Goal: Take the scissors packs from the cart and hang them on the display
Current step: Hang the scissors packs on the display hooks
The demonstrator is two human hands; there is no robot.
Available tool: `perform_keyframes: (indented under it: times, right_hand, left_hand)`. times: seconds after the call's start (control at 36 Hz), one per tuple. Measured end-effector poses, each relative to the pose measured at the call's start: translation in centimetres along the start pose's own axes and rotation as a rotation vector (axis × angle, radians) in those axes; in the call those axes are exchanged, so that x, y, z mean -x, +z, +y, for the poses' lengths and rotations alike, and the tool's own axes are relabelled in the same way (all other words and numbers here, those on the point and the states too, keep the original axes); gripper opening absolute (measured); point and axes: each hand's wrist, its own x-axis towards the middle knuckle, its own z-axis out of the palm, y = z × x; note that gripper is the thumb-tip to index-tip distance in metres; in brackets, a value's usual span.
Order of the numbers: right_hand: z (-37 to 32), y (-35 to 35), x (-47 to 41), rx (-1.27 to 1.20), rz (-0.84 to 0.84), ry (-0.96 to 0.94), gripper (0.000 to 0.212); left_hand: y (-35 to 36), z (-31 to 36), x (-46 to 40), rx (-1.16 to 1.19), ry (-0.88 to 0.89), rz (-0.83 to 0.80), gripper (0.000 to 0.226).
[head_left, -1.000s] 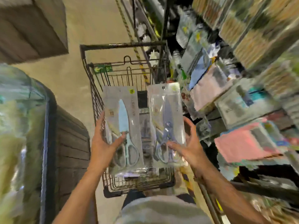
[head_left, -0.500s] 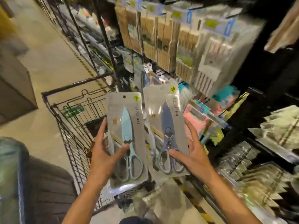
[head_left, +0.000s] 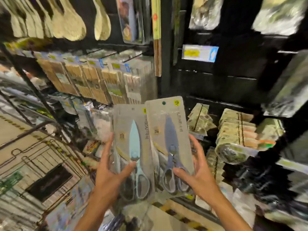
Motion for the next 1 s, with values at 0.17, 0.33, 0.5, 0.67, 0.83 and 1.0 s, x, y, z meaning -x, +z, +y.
perform_keyframes:
  times: [0.17, 0.33, 0.5, 0.67, 0.83, 1.0]
  right_hand:
    - [-2.5, -2.6, 3.9, 0.088, 0.162, -0.053, 0.099]
    - [-4.8, -4.8, 8.4, 0.191, 0.33, -0.045, 0.1]
    - [-6.8, -7.8, 11.8, 0.2, 0.443, -0.079, 0.099]
    - [-7.7, -12.6, 13.5, 0.219, 0.534, -0.084, 0.099]
    - [-7.8, -18.5, 13.9, 0.238, 0.565, -0.117, 0.098]
    - [-8.5, -25.4, 13.7, 0.241, 0.562, -0.111, 0.096]
  left_hand:
    - [2.6, 1.0, -0.5, 0.083, 0.088, -0.136, 0.101]
    - [4.4, 2.6, 0.7, 0.125, 0.143, -0.278, 0.1]
    - [7.9, 3.9, 1.5, 0.141, 0.141, -0.347, 0.101]
    - [12.8, 5.5, 2.0, 0.142, 0.174, -0.354, 0.103]
    - [18.8, 7.4, 2.2, 0.157, 0.24, -0.409, 0.103]
    - [25.9, 9.8, 3.2, 0.208, 0.227, -0.379, 0.101]
